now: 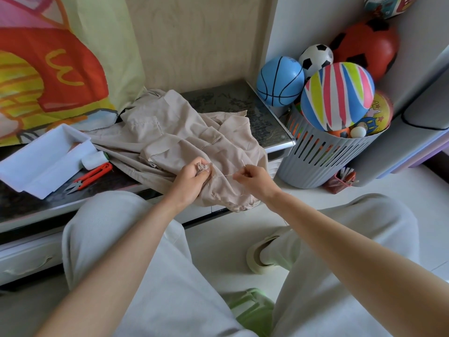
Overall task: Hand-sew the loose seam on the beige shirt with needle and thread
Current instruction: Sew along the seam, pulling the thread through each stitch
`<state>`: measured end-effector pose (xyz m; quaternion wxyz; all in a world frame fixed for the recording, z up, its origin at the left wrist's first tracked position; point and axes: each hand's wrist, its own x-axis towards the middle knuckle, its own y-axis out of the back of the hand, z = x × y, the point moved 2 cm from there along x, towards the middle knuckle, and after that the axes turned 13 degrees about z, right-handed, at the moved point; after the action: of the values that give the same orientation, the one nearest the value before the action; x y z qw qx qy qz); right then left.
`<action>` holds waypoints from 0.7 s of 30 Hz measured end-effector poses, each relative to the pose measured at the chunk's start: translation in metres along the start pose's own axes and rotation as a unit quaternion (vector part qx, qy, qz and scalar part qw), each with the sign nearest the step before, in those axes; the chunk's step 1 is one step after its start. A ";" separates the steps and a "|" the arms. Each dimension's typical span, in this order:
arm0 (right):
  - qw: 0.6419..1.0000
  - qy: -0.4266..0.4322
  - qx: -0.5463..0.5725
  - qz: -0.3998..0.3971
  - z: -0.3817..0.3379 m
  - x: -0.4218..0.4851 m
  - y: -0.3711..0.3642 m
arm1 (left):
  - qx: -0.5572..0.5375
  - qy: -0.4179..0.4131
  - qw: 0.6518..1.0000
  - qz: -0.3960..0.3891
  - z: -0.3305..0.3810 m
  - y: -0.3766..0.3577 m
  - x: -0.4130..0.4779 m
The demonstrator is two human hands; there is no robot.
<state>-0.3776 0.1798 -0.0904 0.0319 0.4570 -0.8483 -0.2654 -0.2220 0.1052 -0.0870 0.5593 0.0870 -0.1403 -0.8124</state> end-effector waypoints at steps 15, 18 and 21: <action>0.995 0.081 -0.046 0.037 -0.011 -0.012 0.002 | -0.018 0.019 1.000 0.007 -0.001 -0.002 0.002; 0.996 0.087 0.005 -0.002 -0.022 -0.023 -0.007 | -0.026 0.019 0.999 -0.003 0.003 -0.003 0.000; 0.996 0.088 -0.009 -0.030 -0.024 -0.025 -0.013 | -0.038 0.023 0.999 -0.009 0.007 -0.003 -0.002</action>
<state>-0.3465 0.1841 -0.0715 0.1030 0.5032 -0.8258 -0.2330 -0.2264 0.1088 -0.0819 0.5579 0.0859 -0.0954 -0.8199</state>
